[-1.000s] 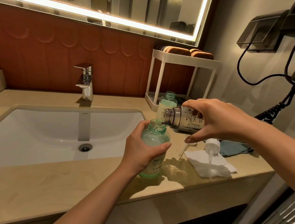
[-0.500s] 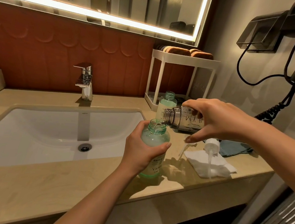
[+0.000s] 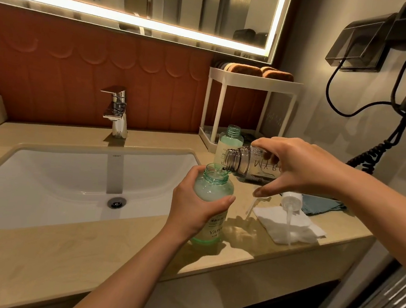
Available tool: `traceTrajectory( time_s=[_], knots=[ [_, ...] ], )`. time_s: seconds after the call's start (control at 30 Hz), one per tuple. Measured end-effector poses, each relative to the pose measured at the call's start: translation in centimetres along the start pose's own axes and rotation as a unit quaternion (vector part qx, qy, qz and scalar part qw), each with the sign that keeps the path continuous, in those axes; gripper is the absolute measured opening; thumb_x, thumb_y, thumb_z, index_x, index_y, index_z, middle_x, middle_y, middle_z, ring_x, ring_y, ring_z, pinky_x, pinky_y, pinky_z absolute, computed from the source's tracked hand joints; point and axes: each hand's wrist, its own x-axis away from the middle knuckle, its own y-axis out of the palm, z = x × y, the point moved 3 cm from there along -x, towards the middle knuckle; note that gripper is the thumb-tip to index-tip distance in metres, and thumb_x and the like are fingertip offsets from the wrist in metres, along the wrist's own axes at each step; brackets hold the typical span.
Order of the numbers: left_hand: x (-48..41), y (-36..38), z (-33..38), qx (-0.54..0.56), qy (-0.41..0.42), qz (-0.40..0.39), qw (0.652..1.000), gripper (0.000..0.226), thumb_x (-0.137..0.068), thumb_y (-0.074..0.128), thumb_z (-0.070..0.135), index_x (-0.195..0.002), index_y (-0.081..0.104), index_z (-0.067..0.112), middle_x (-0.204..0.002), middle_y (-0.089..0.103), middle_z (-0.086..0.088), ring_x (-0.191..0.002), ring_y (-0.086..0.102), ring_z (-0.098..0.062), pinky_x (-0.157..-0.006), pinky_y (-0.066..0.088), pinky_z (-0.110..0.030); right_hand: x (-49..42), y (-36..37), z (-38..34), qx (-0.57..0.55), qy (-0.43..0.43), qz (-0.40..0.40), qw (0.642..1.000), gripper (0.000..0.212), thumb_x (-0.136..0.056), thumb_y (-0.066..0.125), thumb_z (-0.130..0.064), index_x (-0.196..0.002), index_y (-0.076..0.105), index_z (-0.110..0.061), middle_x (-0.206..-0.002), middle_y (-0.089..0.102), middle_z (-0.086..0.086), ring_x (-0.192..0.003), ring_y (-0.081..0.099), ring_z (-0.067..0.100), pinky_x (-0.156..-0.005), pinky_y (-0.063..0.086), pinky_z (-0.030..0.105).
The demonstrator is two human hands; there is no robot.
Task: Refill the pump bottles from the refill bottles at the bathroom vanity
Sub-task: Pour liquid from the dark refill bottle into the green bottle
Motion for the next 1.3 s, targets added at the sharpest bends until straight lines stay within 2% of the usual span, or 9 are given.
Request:
traceTrajectory(
  time_s=[0.33, 0.47, 0.6, 0.77, 0.83, 1.0, 1.07, 1.17, 1.3],
  knots=[
    [0.0, 0.1, -0.1, 0.002, -0.008, 0.002, 1.0, 0.075, -0.046, 0.071, 0.058, -0.11, 0.055, 0.023, -0.103, 0.064, 0.005, -0.092, 0.062, -0.012, -0.076, 0.055, -0.025, -0.2, 0.8, 0.3, -0.056, -0.006, 0.023, 0.998, 0.087, -0.06, 0.075, -0.055, -0.135, 0.039, -0.031, -0.124, 0.055, -0.007, -0.111, 0.051, 0.011, -0.088, 0.052, 0.037],
    [0.0, 0.1, 0.0, -0.001, -0.006, 0.006, 1.0, 0.074, -0.046, 0.071, 0.058, -0.11, 0.056, 0.023, -0.101, 0.064, 0.008, -0.09, 0.062, -0.007, -0.073, 0.053, -0.02, -0.5, 0.9, 0.3, -0.068, -0.017, 0.031, 0.997, 0.08, -0.059, 0.076, -0.056, -0.128, 0.044, -0.033, -0.118, 0.058, -0.008, -0.105, 0.053, 0.01, -0.083, 0.053, 0.038],
    [0.1, 0.1, -0.1, -0.002, -0.007, 0.006, 1.0, 0.077, -0.046, 0.071, 0.058, -0.112, 0.056, 0.022, -0.103, 0.064, 0.006, -0.092, 0.061, -0.008, -0.074, 0.052, -0.019, -0.7, 1.2, 0.8, -0.104, -0.009, 0.027, 0.994, 0.089, -0.054, 0.073, -0.062, -0.132, 0.043, -0.031, -0.117, 0.058, -0.007, -0.104, 0.055, 0.011, -0.085, 0.053, 0.039],
    [0.0, 0.1, -0.1, 0.002, -0.008, 0.003, 1.0, 0.076, -0.046, 0.072, 0.058, -0.112, 0.055, 0.023, -0.103, 0.064, 0.007, -0.092, 0.061, -0.007, -0.075, 0.051, -0.017, -0.5, 1.4, 1.3, -0.199, 0.001, 0.063, 0.978, 0.084, -0.054, 0.078, -0.052, -0.128, 0.047, -0.027, -0.112, 0.061, -0.006, -0.101, 0.057, 0.009, -0.085, 0.052, 0.025],
    [0.0, 0.1, 0.0, 0.006, -0.008, 0.003, 1.0, 0.074, -0.046, 0.074, 0.056, -0.11, 0.055, 0.024, -0.102, 0.064, 0.01, -0.09, 0.061, -0.002, -0.073, 0.049, -0.013, -0.4, 1.6, 1.4, -0.239, 0.009, 0.081, 0.968, 0.083, -0.051, 0.076, -0.052, -0.125, 0.048, -0.028, -0.108, 0.061, -0.006, -0.098, 0.057, 0.007, -0.08, 0.05, 0.018],
    [-0.4, 0.7, 0.0, 0.013, -0.013, -0.004, 1.0, 0.072, -0.047, 0.078, 0.049, -0.11, 0.055, 0.023, -0.102, 0.064, 0.01, -0.088, 0.06, 0.003, -0.071, 0.046, -0.008, -0.2, 2.7, 2.7, -0.356, 0.041, 0.148, 0.922, 0.076, -0.045, 0.076, -0.055, -0.112, 0.056, -0.024, -0.101, 0.066, -0.001, -0.095, 0.063, 0.014, -0.083, 0.053, 0.031],
    [-0.6, 1.2, -0.2, 0.01, -0.015, -0.009, 1.0, 0.067, -0.051, 0.079, 0.043, -0.111, 0.054, 0.024, -0.102, 0.062, 0.012, -0.089, 0.059, 0.004, -0.07, 0.046, -0.007, 0.1, 3.1, 3.3, -0.401, 0.053, 0.183, 0.896, 0.066, -0.046, 0.076, -0.05, -0.105, 0.056, -0.028, -0.099, 0.065, -0.004, -0.092, 0.064, 0.011, -0.079, 0.053, 0.024],
    [-1.0, 1.9, -0.4, 0.005, -0.015, -0.014, 1.0, 0.066, -0.054, 0.079, 0.041, -0.112, 0.053, 0.025, -0.103, 0.062, 0.011, -0.09, 0.06, 0.0, -0.071, 0.047, -0.009, 0.5, 3.4, 4.0, -0.464, 0.081, 0.238, 0.849, 0.053, -0.047, 0.074, -0.044, -0.094, 0.055, -0.03, -0.092, 0.063, -0.011, -0.082, 0.062, -0.001, -0.068, 0.05, 0.011],
    [-2.1, 3.3, -0.9, 0.003, -0.02, -0.02, 1.0, 0.065, -0.062, 0.086, 0.029, -0.116, 0.053, 0.02, -0.109, 0.062, 0.003, -0.095, 0.059, -0.008, -0.076, 0.049, -0.018, 0.5, 4.1, 5.3, -0.502, 0.119, 0.294, 0.805, 0.057, -0.048, 0.072, -0.047, -0.1, 0.055, -0.031, -0.096, 0.064, -0.012, -0.091, 0.062, 0.003, -0.075, 0.049, 0.02]
  ],
)
